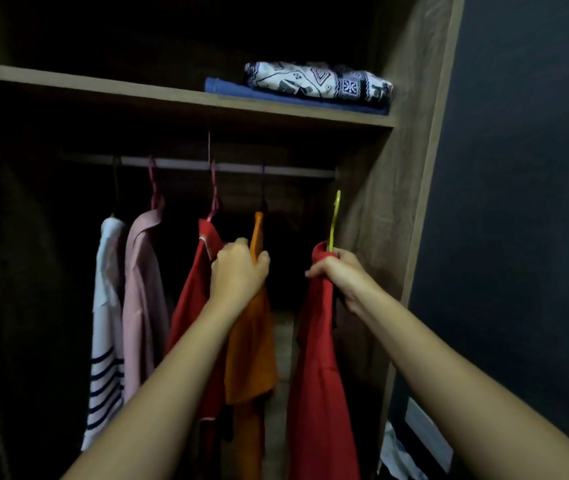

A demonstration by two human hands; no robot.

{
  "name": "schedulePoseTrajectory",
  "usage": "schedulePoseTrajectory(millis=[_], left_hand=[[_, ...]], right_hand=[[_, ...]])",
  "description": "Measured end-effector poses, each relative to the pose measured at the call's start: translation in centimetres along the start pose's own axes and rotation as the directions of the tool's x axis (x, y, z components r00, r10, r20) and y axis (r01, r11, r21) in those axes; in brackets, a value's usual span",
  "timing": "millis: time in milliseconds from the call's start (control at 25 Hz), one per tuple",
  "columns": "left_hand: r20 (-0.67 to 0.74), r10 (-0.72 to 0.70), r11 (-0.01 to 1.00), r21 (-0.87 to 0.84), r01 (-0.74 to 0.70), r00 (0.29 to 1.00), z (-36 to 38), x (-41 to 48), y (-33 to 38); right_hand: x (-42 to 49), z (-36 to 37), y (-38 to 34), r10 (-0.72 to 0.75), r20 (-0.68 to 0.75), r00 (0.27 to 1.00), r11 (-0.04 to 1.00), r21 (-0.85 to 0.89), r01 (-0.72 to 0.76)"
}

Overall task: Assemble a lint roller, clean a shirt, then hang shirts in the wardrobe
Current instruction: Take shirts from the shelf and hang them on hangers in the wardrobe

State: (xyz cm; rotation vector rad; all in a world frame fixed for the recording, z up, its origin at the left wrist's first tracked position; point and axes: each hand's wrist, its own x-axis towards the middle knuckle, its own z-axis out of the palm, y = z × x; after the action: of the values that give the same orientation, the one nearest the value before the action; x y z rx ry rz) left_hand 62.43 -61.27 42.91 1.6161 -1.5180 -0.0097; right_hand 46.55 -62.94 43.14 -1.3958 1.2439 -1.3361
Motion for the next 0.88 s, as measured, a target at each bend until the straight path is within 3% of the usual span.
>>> schedulePoseTrajectory(millis=[120, 240, 480, 800, 880], left_hand=[[-0.068, -0.014, 0.997, -0.081, 0.009, 0.998, 3.4, 5.2, 0.6], [-0.033, -0.061, 0.995, -0.077, 0.058, 0.998, 6.2, 7.1, 0.6], [-0.072, 0.042, 0.997, -0.056, -0.046, 0.997, 7.5, 8.3, -0.8], [-0.047, 0.106, 0.994, -0.030, -0.107, 0.993, 5.7, 8.6, -1.6], [-0.044, 0.104, 0.994, -0.023, -0.105, 0.994, 5.8, 8.6, -1.4]], right_hand=[[4.0, -0.1, -0.6, -0.027, -0.018, 0.999, 0.999, -0.047, 0.026], [7.0, 0.3, -1.5, -0.084, -0.032, 0.996, 0.989, -0.127, 0.080], [14.3, 1.9, -4.0, -0.149, 0.016, 0.989, 0.961, -0.233, 0.149], [18.3, 3.5, -1.7, -0.046, -0.019, 0.999, 0.969, -0.245, 0.040], [18.0, 3.6, -2.0, -0.046, -0.037, 0.998, 0.934, -0.357, 0.030]])
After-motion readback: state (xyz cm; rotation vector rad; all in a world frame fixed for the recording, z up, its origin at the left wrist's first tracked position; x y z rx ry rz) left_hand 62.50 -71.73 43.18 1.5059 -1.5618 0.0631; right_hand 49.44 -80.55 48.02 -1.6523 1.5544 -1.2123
